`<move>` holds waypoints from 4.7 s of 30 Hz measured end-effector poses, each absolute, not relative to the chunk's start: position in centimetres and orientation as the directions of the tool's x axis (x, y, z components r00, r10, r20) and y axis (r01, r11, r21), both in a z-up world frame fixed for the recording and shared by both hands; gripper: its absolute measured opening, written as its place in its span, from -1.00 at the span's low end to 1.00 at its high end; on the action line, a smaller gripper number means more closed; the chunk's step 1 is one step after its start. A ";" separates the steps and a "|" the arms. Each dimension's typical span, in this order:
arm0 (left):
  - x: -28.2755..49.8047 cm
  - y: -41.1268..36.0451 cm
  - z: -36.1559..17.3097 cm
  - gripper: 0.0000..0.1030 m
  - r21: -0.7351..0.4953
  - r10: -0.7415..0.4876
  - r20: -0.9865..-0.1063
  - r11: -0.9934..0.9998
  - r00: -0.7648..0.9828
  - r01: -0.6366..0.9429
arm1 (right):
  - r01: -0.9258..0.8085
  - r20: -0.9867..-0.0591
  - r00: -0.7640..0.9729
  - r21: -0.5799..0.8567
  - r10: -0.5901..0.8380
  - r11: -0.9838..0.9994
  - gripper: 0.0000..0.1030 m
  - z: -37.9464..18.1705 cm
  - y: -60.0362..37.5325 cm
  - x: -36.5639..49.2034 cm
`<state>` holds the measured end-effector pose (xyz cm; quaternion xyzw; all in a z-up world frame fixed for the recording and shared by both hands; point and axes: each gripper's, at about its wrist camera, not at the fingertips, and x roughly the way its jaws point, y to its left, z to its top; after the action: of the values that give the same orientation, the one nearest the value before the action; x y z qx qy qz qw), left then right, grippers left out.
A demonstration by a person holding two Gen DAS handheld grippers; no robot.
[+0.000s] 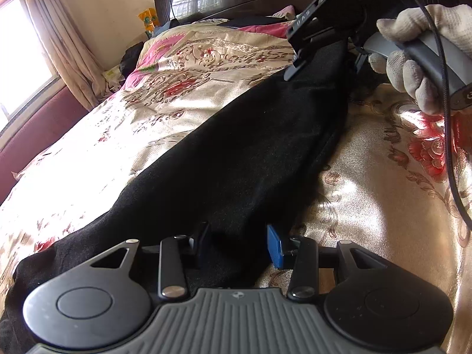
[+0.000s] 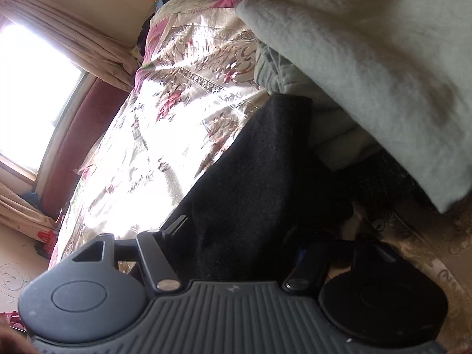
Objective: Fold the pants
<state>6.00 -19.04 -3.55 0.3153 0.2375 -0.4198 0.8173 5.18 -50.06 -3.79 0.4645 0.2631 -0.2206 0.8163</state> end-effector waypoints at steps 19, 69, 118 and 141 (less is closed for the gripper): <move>5.3 -14.6 -1.2 0.20 0.258 -0.529 -0.630 0.547 0.568 0.796 | 0.516 -0.555 0.828 0.700 -0.079 0.494 -0.84 0.1 -51.1 -0.2; 18.0 15.9 -1.4 0.30 -0.124 -0.269 -0.671 0.959 0.691 0.254 | -0.270 -0.524 0.638 0.535 0.565 0.801 -0.82 3.8 -0.1 27.7; 23.6 21.0 0.8 -0.33 0.160 0.041 -0.699 0.982 0.713 0.100 | -0.657 -0.755 0.279 0.300 0.594 0.691 -0.89 0.6 0.0 35.2; 24.1 16.9 2.3 -0.15 0.197 0.075 -0.664 0.977 0.744 0.077 | -0.231 -0.768 0.292 0.522 0.571 0.821 -0.37 -1.9 -20.0 39.2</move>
<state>24.06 16.87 2.31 0.1066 0.3576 -0.0006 0.9278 39.20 -19.97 -1.91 0.1576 0.5379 0.2544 0.7881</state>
